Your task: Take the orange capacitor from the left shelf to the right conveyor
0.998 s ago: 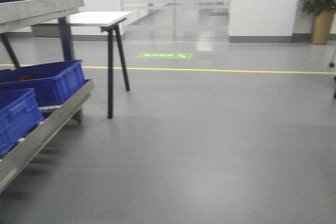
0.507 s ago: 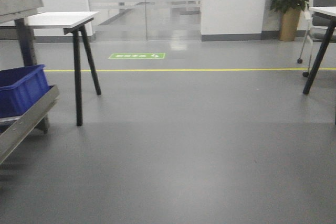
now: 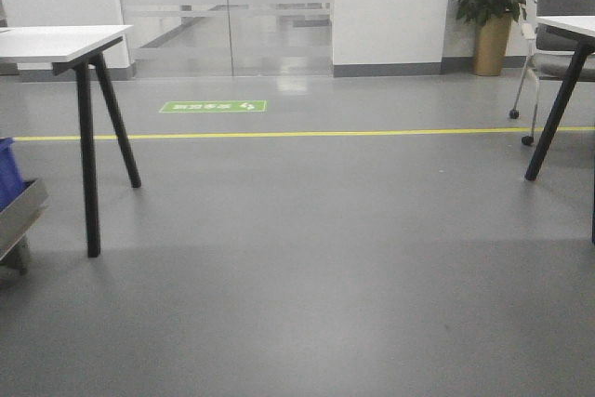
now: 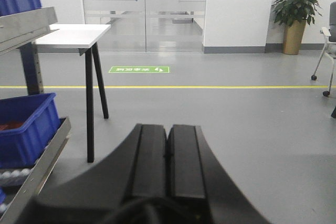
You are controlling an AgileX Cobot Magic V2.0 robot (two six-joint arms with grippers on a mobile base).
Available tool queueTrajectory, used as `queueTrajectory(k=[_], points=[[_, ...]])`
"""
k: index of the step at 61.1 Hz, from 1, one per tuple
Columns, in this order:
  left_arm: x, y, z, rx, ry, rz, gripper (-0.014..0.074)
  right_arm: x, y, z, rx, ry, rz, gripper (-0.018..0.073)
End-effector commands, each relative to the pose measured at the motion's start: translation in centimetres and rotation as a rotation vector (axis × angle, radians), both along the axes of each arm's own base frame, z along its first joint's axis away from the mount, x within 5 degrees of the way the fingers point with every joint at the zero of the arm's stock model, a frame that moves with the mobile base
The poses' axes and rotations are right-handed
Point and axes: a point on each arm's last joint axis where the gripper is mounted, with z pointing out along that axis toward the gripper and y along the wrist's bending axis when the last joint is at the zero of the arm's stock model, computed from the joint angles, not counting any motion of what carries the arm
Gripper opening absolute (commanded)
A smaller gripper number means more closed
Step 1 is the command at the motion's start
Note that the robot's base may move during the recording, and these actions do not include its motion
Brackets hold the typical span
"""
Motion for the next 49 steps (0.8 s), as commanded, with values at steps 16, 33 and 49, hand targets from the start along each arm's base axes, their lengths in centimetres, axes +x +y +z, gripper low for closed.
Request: queueTrajectory(k=[16, 33, 49], points=[[-0.04, 0.02, 0.97, -0.012, -0.081, 0.002, -0.0105, -0.22, -0.02, 1.79, 0.039, -0.105, 0.006, 0.0059], [-0.04, 0.02, 0.97, -0.012, -0.081, 0.002, -0.0105, -0.22, -0.02, 1.79, 0.039, -0.105, 0.006, 0.0059], [-0.04, 0.02, 0.97, -0.012, -0.081, 0.002, -0.0105, -0.22, -0.02, 1.79, 0.039, -0.105, 0.006, 0.0059]])
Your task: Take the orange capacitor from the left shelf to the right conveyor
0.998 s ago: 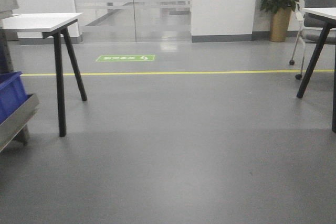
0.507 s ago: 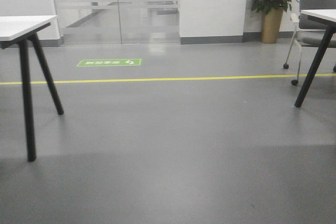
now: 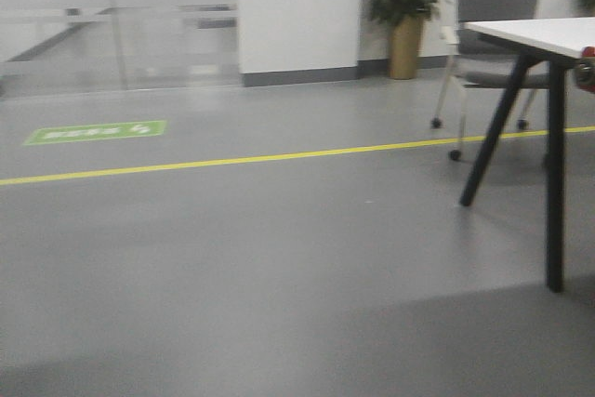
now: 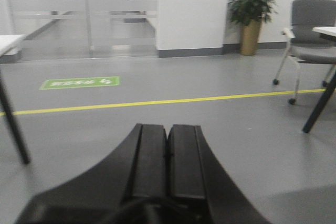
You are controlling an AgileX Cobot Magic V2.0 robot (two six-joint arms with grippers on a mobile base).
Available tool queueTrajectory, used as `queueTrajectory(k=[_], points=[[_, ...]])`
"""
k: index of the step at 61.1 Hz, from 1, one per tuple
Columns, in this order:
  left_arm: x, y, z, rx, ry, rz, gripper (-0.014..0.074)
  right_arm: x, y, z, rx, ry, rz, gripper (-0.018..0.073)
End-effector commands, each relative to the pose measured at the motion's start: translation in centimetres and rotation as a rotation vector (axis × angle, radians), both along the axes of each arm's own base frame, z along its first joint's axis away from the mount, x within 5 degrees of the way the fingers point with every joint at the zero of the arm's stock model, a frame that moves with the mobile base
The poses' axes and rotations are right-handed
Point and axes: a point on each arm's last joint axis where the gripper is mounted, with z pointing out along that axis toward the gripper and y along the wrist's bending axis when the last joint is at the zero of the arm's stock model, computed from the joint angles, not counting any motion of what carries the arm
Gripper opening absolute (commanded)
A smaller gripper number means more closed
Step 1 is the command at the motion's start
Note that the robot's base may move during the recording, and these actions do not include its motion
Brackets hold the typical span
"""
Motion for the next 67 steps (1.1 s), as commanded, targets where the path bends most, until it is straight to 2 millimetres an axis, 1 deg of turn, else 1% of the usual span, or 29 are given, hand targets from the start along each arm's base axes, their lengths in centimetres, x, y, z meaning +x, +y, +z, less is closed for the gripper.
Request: queueTrajectory(k=[1, 67], points=[[-0.04, 0.02, 0.97, -0.012, -0.081, 0.002, -0.0105, -0.22, -0.02, 1.79, 0.039, -0.105, 0.006, 0.0059], [-0.04, 0.02, 0.97, -0.012, -0.081, 0.002, -0.0105, -0.22, -0.02, 1.79, 0.039, -0.105, 0.006, 0.0059]])
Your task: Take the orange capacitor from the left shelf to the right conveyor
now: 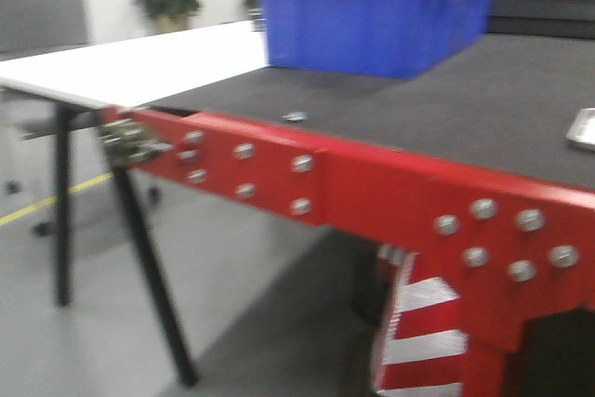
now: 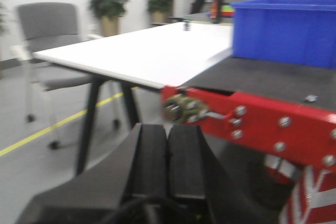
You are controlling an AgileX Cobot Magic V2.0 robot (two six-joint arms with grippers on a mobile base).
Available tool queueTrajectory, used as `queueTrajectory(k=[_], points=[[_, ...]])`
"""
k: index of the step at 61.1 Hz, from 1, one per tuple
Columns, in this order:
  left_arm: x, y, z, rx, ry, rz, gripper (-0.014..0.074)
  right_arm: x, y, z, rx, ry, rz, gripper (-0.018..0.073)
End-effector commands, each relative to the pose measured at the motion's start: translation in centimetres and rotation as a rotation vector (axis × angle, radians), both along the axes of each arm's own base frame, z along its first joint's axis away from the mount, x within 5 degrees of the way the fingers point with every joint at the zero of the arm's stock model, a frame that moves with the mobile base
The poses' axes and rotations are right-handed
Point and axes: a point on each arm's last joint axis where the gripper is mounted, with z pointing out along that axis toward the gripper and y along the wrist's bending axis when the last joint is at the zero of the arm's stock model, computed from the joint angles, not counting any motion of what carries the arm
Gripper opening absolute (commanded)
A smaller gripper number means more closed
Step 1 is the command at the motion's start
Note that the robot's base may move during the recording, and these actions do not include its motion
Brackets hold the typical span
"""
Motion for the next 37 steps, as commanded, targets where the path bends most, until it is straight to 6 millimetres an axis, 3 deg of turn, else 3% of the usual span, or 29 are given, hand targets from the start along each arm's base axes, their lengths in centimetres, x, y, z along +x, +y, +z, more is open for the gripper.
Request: queueTrajectory(k=[1, 37], points=[[-0.04, 0.02, 0.97, -0.012, -0.081, 0.002, -0.0105, -0.22, -0.02, 1.79, 0.039, -0.105, 0.006, 0.0059], [-0.04, 0.02, 0.97, -0.012, -0.081, 0.002, -0.0105, -0.22, -0.02, 1.79, 0.039, -0.105, 0.006, 0.0059]])
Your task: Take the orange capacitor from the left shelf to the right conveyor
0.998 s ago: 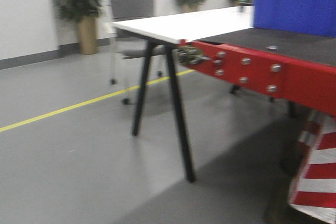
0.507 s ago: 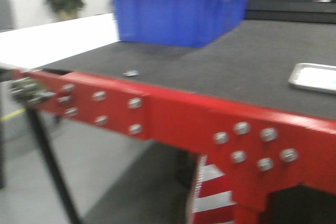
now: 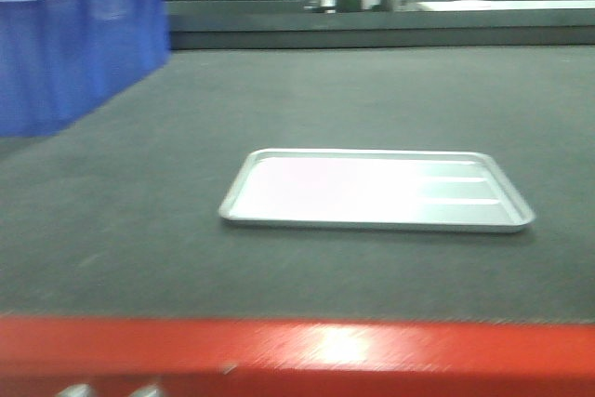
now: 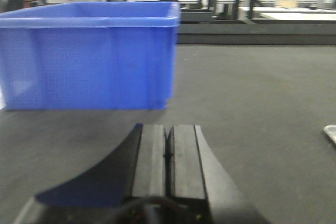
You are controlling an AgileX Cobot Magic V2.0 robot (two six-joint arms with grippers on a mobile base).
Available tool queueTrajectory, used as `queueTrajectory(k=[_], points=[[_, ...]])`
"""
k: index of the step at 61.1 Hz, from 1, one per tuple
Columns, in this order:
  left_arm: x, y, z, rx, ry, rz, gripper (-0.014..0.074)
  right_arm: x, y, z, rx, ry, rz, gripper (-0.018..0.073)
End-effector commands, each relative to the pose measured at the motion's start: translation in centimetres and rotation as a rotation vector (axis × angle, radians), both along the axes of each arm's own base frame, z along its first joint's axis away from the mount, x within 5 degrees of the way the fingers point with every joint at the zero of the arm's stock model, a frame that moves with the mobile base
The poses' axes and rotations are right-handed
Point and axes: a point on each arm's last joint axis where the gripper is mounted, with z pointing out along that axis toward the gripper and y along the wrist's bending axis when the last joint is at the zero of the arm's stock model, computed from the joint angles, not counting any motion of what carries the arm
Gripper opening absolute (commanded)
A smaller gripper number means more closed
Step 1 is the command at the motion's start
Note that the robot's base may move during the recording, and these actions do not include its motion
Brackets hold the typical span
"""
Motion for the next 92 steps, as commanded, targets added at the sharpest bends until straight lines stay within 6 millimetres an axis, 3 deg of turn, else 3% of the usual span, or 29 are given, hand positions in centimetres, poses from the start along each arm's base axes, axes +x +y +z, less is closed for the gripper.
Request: queueTrajectory(k=[1, 35, 62, 74, 82, 92], points=[[0.0, 0.0, 1.0, -0.012, -0.081, 0.002, -0.0105, -0.2, 0.0, 1.8, 0.039, -0.105, 0.006, 0.0059], [0.0, 0.0, 1.0, -0.012, -0.081, 0.002, -0.0105, -0.2, 0.0, 1.8, 0.040, -0.108, 0.006, 0.0059], [0.0, 0.0, 1.0, -0.012, -0.081, 0.002, -0.0105, -0.6, 0.2, 3.7, 0.142, -0.284, 0.043, 0.0059], [0.0, 0.0, 1.0, -0.012, -0.081, 0.002, -0.0105, 2.8, 2.4, 4.7, 0.062, -0.138, 0.050, 0.0059], [0.0, 0.0, 1.0, -0.012, -0.081, 0.002, -0.0105, 6.9, 5.1, 5.1, -0.025, -0.001, 0.052, 0.0059], [0.0, 0.0, 1.0, -0.012, -0.081, 0.002, -0.0105, 12.8, 9.2, 3.4, -0.107, 0.135, 0.070, 0.0059]])
